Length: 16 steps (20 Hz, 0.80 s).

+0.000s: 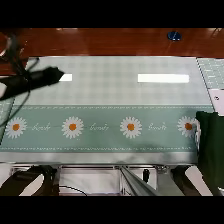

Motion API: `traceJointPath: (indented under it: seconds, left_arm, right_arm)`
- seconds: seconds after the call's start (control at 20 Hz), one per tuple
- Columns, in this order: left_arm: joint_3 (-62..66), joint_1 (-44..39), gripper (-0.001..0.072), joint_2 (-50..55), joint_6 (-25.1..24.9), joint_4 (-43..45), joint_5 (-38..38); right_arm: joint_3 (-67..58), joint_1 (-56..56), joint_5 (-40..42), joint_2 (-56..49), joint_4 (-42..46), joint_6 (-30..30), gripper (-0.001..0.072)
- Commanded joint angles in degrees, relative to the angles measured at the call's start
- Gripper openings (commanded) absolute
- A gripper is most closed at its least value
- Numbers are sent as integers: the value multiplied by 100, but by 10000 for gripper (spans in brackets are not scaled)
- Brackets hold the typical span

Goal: Fold the shirts.

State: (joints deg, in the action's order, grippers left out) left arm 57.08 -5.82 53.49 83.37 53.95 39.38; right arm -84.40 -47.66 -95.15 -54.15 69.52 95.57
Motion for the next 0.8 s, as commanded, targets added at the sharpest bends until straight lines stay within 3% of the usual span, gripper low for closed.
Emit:
traceJointPath:
  seconds: [0.0,0.1,0.15,0.25,0.4,0.5,0.75]
  left_arm:
    - [1530,-199,22,179,-72,4,227]
    - [1668,-579,22,186,-754,74,579]
    - [1543,-802,22,232,-804,396,870]
    - [922,-1154,22,424,-415,1250,1154]
    - [83,-1137,22,942,345,2618,1246]
    - [74,-911,22,1161,750,2651,1368]
    - [70,-879,23,1176,737,2664,1419]
  right_arm:
    - [-680,2295,1823,-590,-1169,-361,20]
    - [-317,4205,2365,-796,293,-297,20]
    - [59,5007,2465,-966,1088,7,20]
    - [874,5952,2481,-1447,1910,153,20]
    - [1528,6157,2573,-2076,2081,431,20]
    - [1532,6129,2621,-2218,2094,448,20]
    - [1530,6135,2599,-2192,2065,426,20]
